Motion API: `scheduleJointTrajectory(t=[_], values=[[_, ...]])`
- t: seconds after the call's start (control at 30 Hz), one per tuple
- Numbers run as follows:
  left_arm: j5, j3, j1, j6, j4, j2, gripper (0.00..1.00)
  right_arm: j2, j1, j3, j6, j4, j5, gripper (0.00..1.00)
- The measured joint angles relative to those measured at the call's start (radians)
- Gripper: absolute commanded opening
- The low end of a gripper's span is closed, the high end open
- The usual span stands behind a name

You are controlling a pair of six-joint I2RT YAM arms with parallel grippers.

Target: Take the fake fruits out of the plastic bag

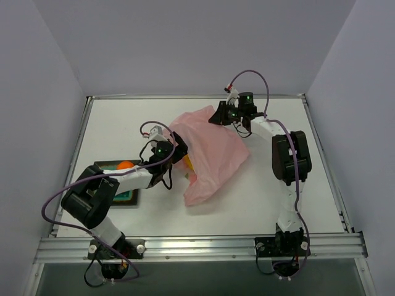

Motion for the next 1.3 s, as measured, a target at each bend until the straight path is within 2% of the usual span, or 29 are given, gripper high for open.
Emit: scheduleJointTrajectory(t=[0.23, 0.43, 0.7, 0.83, 0.93, 0.97, 1.1, 1.3], values=[[-0.010, 0.011, -0.074, 0.000, -0.090, -0.020, 0.84, 0.000, 0.005, -0.015, -0.003, 0.001, 0.000, 0.11], [-0.040, 0.090, -0.118, 0.000, -0.163, 0.055, 0.84, -0.001, 0.006, -0.033, -0.003, 0.005, 0.000, 0.11], [-0.120, 0.194, -0.134, 0.018, -0.246, 0.155, 0.73, -0.003, 0.008, -0.068, 0.013, 0.050, -0.013, 0.11], [-0.148, 0.206, -0.139, 0.029, -0.273, 0.196, 0.62, -0.009, 0.008, -0.093, 0.028, 0.082, -0.024, 0.11], [-0.172, 0.216, -0.146, 0.036, -0.281, 0.212, 0.49, -0.017, 0.008, -0.108, 0.043, 0.106, -0.035, 0.11], [-0.175, 0.217, -0.146, 0.038, -0.284, 0.212, 0.40, -0.018, 0.008, -0.109, 0.045, 0.114, -0.037, 0.11], [-0.174, 0.215, -0.148, 0.048, -0.287, 0.205, 0.29, -0.020, 0.005, -0.109, 0.060, 0.145, -0.053, 0.11], [-0.156, 0.170, -0.148, 0.074, -0.325, 0.056, 0.25, -0.020, -0.010, -0.114, 0.090, 0.207, -0.084, 0.11]])
